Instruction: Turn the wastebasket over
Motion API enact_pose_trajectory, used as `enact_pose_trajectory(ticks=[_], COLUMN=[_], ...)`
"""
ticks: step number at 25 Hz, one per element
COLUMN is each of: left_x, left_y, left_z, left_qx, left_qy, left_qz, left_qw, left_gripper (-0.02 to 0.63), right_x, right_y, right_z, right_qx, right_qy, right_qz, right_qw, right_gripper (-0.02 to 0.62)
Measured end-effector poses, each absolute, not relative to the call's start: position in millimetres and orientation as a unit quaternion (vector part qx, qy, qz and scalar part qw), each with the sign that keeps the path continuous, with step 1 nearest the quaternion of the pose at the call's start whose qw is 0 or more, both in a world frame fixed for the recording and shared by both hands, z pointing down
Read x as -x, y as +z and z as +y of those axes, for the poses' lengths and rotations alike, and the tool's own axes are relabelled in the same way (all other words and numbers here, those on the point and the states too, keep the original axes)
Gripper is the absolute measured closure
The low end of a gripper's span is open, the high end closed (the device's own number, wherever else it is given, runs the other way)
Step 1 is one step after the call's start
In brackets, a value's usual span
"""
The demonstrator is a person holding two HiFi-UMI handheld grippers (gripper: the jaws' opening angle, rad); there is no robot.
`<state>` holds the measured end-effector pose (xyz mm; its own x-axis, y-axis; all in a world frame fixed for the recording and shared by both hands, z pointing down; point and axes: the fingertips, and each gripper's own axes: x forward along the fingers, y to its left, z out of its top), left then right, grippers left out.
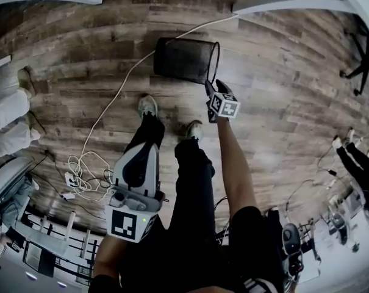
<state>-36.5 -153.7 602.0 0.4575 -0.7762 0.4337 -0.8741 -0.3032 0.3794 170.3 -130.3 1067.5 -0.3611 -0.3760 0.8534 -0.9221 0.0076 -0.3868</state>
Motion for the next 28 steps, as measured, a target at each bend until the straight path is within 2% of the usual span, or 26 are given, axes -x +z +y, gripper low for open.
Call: enact_pose_trajectory(ticks=[11, 20, 28], left_x=[52.3, 67.4, 65.3], left_y=[611.2, 612.6, 599.0], left_z=[-158.0, -156.0, -154.6], left_qx=[-0.793, -0.783, -0.778], left_qy=[0.066, 0.063, 0.063], left_qz=[-0.517, -0.533, -0.540], left_qw=[0.315, 0.316, 0.314], left_gripper=[0.572, 0.572, 0.572], right_x=[-163.7, -164.5, -151.9], right_y=[1083.8, 1073.3, 1051.7], right_z=[-129.2, -127.3, -122.8], right_qx=[-0.488, -0.493, -0.472], right_qy=[0.537, 0.521, 0.539], right_qz=[-0.642, -0.646, -0.652], right_qw=[0.250, 0.263, 0.248], right_gripper=[0.399, 0.510, 0.540])
